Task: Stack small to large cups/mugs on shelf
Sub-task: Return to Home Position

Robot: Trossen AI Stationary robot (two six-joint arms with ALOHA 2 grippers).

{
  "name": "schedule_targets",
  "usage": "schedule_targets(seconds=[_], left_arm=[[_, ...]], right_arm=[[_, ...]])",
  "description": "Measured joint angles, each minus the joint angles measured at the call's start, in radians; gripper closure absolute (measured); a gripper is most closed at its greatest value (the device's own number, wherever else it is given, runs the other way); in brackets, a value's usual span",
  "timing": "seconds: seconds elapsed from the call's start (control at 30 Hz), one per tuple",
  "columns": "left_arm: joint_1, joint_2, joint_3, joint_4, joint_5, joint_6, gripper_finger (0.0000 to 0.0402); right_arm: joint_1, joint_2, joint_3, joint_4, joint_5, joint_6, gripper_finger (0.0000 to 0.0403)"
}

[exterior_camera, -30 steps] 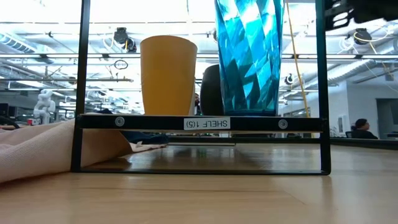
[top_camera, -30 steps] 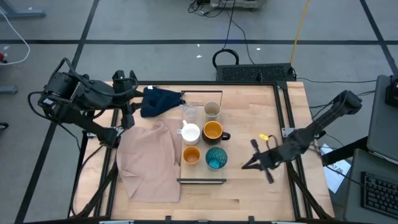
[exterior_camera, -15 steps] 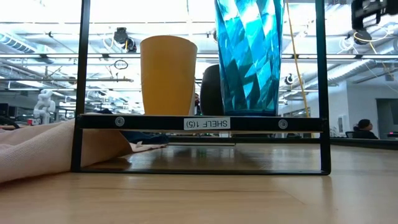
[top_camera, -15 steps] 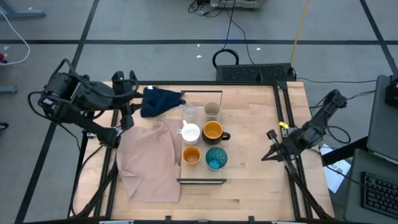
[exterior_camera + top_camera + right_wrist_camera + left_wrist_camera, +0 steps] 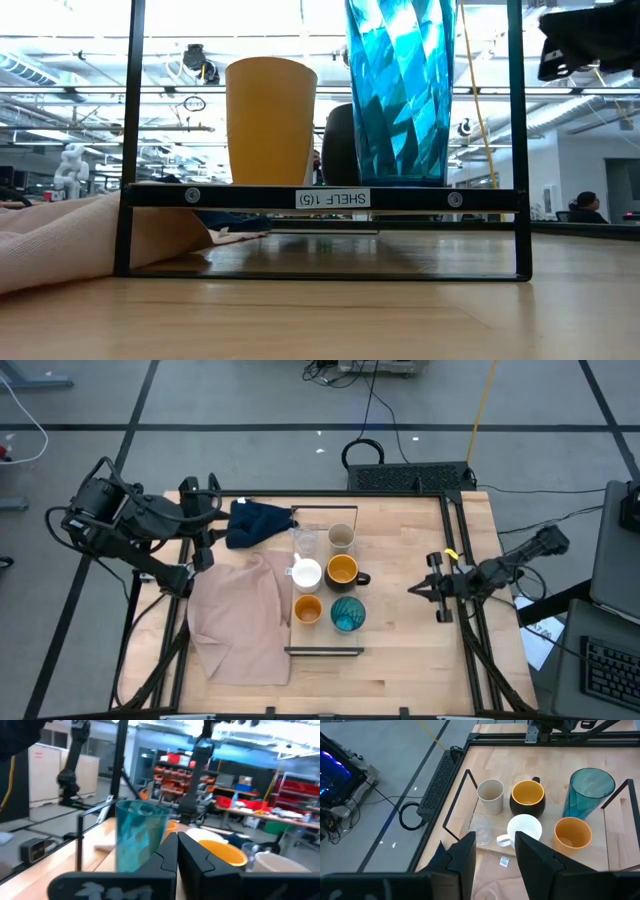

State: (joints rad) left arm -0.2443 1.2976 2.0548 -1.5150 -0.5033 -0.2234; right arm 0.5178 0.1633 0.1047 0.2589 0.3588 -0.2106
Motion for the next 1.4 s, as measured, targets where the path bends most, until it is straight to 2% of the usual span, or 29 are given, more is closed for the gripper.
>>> schedule_targets(seconds=[0.4, 0.53, 0.73, 0.9, 1.07, 1.4], left_arm=[[0.0, 0.0, 0.0, 0.0, -0.003, 0.009, 0.0263], [0.001, 0.0, 0.0, -0.003, -0.003, 0.011, 0.0263], [0.001, 0.0, 0.0, -0.008, -0.004, 0.011, 0.0263], [0.001, 0.0, 0.0, -0.008, -0.004, 0.007, 0.0263], [0.001, 0.0, 0.0, -0.008, -0.004, 0.004, 0.0263], [0.0, 0.0, 0.0, -0.018, -0.001, -0.016, 0.0263]], right_arm=[[-0.364, 0.007, 0.0, 0.004, -0.263, 0.053, 0.0403], [-0.438, 0.007, 0.0, -0.031, -0.35, 0.12, 0.0403], [-0.458, 0.006, 0.01, -0.036, -0.365, 0.18, 0.0403], [-0.455, 0.004, 0.037, -0.179, -0.385, 0.235, 0.0403], [-0.448, -0.007, 0.039, -0.167, -0.52, 0.247, 0.0403], [-0.431, -0.075, -0.029, -0.107, -0.438, 0.172, 0.0403]])
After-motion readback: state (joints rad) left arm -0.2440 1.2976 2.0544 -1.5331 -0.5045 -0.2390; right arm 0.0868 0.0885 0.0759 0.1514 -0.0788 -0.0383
